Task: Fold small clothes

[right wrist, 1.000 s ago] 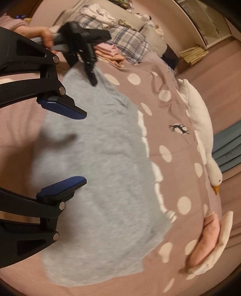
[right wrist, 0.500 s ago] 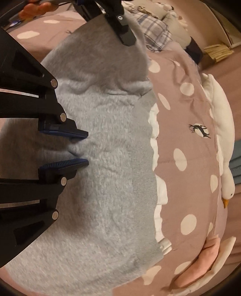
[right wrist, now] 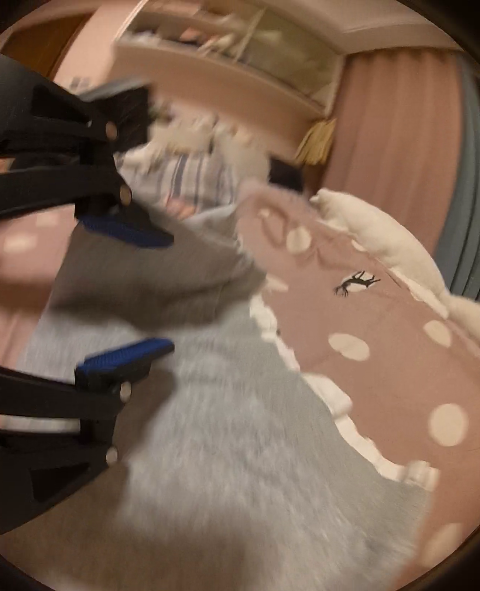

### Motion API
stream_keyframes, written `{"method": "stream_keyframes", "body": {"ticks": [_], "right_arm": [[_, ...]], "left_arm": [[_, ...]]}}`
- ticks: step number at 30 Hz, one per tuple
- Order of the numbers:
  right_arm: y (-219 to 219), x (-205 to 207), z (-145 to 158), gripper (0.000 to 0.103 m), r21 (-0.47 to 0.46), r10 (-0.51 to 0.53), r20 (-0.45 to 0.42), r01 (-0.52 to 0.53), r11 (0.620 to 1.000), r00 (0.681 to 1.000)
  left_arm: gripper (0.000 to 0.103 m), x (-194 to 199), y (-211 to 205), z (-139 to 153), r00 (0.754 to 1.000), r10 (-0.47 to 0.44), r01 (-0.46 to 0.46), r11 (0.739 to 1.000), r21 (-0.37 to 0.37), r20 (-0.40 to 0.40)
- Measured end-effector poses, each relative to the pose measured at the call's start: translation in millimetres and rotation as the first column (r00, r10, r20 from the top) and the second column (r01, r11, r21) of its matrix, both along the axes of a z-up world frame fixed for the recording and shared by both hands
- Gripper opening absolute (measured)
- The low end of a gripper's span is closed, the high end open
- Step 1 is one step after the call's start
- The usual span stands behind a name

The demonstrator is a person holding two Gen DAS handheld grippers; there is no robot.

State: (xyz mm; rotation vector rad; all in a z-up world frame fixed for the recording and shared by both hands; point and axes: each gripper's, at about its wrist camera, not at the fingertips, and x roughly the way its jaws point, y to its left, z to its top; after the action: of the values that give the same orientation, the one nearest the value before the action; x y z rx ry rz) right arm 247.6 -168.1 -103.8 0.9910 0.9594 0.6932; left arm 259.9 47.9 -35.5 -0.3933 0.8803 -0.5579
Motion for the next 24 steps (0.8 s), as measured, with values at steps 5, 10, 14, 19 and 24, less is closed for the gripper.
{"method": "stream_keyframes", "body": {"ticks": [5, 10, 14, 19, 24], "right_arm": [[19, 13, -3, 0.071, 0.145, 0.114, -0.045, -0.106, 0.984, 0.992], [34, 12, -7, 0.073, 0.019, 0.138, -0.070, -0.137, 0.990, 0.988], [42, 17, -7, 0.072, -0.093, 0.147, -0.083, -0.155, 0.984, 0.986], [56, 22, 0, 0.026, -0.275, 0.177, -0.048, -0.184, 0.944, 0.983], [61, 18, 14, 0.011, -0.376, 0.169, 0.011, -0.153, 0.914, 0.986]], "left_arm": [[0.024, -5, -26, -7, 0.991, -0.136, 0.135, 0.985, 0.109, 0.001], [0.041, -11, -38, -17, 0.980, -0.199, 0.199, 0.970, 0.142, -0.014], [0.066, -22, -29, -17, 0.981, -0.195, 0.196, 0.970, 0.142, -0.021], [0.072, -45, 9, -12, 0.991, -0.133, 0.133, 0.985, 0.110, -0.011], [0.073, -57, 41, -12, 0.999, -0.045, 0.048, 0.992, 0.117, -0.026]]}}
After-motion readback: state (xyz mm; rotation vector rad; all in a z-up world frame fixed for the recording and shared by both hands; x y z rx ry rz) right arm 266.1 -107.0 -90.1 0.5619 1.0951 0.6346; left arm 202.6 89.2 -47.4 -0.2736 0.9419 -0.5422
